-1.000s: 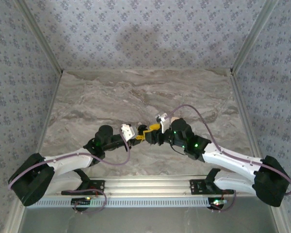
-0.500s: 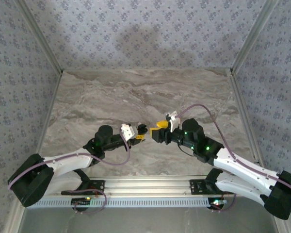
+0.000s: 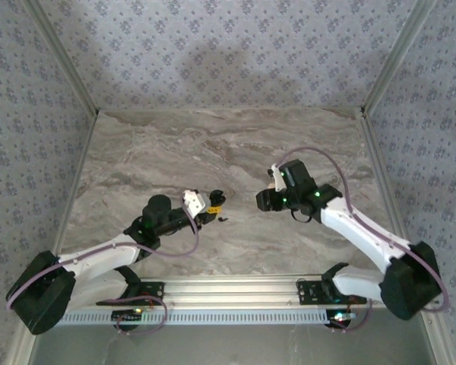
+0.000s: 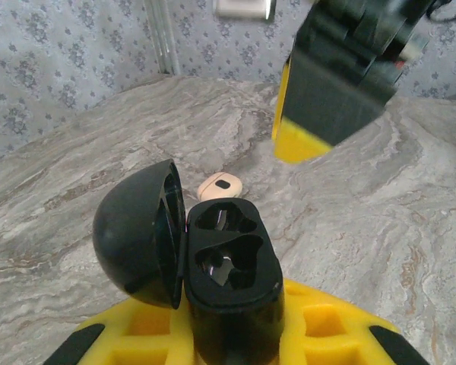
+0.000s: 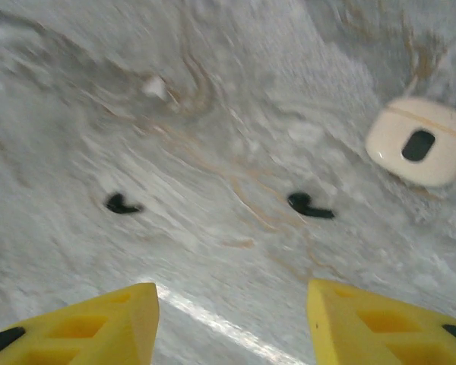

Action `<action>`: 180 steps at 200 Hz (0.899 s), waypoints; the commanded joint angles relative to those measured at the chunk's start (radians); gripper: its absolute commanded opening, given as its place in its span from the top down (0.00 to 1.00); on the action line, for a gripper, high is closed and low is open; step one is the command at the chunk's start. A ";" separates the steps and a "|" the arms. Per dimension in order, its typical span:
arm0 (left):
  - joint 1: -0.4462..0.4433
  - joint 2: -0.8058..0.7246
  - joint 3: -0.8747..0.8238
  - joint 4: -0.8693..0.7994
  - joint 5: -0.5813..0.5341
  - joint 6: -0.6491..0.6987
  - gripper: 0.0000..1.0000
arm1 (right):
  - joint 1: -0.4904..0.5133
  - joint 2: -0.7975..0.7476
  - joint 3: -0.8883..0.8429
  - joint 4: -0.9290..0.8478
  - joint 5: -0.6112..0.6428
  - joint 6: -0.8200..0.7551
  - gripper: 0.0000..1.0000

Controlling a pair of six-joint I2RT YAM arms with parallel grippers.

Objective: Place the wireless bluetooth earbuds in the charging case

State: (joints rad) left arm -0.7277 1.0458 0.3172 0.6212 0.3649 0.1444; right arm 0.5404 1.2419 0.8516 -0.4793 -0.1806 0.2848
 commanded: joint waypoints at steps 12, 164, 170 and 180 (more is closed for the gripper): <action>0.022 -0.031 0.001 -0.029 -0.011 -0.021 0.86 | -0.051 0.179 0.102 -0.107 -0.053 -0.139 0.45; 0.087 -0.056 -0.019 -0.047 0.000 -0.024 0.86 | -0.110 0.611 0.333 -0.160 -0.113 -0.251 0.47; 0.088 -0.058 -0.021 -0.047 0.002 -0.024 0.86 | -0.109 0.613 0.332 -0.165 -0.106 -0.251 0.47; 0.089 -0.058 -0.021 -0.047 0.001 -0.023 0.86 | -0.107 0.613 0.332 -0.173 -0.097 -0.253 0.47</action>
State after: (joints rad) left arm -0.6468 1.0077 0.3069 0.5713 0.3622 0.1360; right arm 0.4332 1.8385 1.1622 -0.5854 -0.2981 0.0544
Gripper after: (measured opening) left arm 0.209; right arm 0.527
